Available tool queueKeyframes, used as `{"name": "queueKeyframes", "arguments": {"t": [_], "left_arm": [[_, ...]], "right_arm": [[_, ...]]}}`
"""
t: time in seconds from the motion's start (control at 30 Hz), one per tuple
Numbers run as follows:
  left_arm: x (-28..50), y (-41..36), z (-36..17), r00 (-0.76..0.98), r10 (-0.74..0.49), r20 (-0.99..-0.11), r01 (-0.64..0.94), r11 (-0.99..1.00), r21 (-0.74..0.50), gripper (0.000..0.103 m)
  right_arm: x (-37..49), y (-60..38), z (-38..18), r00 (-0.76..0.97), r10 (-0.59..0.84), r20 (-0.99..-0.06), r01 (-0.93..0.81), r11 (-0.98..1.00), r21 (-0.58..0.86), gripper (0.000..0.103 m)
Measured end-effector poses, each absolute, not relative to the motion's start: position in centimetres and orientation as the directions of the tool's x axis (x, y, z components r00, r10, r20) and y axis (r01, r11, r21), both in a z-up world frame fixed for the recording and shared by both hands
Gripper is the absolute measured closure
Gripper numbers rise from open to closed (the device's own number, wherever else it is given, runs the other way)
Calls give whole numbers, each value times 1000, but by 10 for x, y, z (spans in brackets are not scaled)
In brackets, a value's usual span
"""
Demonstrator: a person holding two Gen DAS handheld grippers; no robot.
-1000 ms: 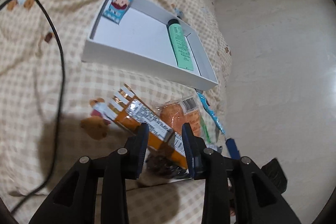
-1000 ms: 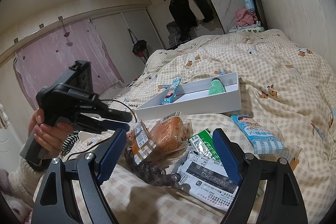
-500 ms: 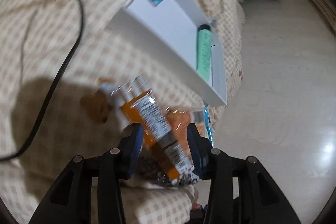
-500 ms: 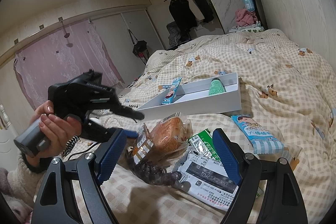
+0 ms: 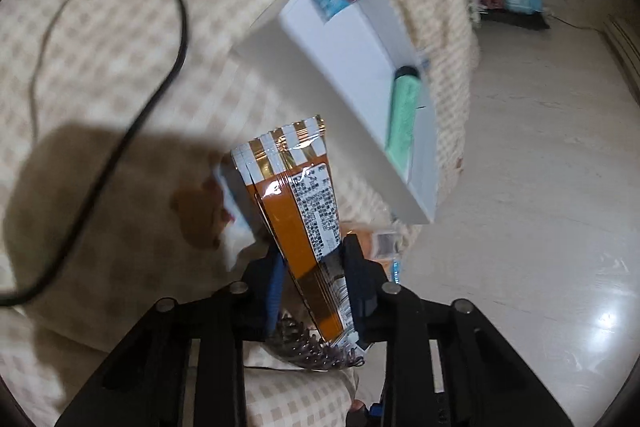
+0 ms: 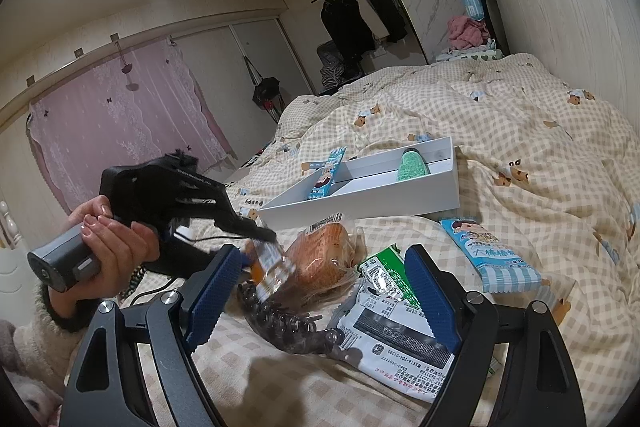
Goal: Organize objects
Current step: 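Lift the snack bar pack off the bed with the left gripper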
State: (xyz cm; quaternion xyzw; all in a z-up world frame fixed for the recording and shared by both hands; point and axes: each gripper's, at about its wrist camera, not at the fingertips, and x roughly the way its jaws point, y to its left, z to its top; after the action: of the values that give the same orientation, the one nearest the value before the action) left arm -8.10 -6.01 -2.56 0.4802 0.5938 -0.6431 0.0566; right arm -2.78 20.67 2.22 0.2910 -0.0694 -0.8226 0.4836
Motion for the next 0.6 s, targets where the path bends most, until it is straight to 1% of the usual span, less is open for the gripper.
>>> {"name": "queueKeyframes", "arguments": {"t": [0.1,0.13,0.3,0.43,0.5,0.6], "left_arm": [[-82,-66,-11,-515,476,-713,613,-376,-694,77],[-82,-67,-8,-514,472,-717,596,-404,-694,80],[-75,-71,16,-439,468,-767,499,-583,-641,80],[-67,-69,28,-344,461,-818,376,-731,-570,80],[-69,-67,32,-321,428,-845,318,-792,-521,80],[-70,-64,33,-319,358,-878,288,-846,-449,80]], "right_arm": [[-28,207,23,-362,-836,-412,754,-522,398,18],[-28,207,23,-362,-836,-412,754,-522,397,18],[-29,207,23,-360,-837,-412,753,-521,401,18],[-30,208,23,-359,-837,-412,753,-521,402,18],[-30,208,22,-358,-837,-413,753,-521,403,18],[-30,208,22,-359,-836,-414,752,-522,402,18]]}}
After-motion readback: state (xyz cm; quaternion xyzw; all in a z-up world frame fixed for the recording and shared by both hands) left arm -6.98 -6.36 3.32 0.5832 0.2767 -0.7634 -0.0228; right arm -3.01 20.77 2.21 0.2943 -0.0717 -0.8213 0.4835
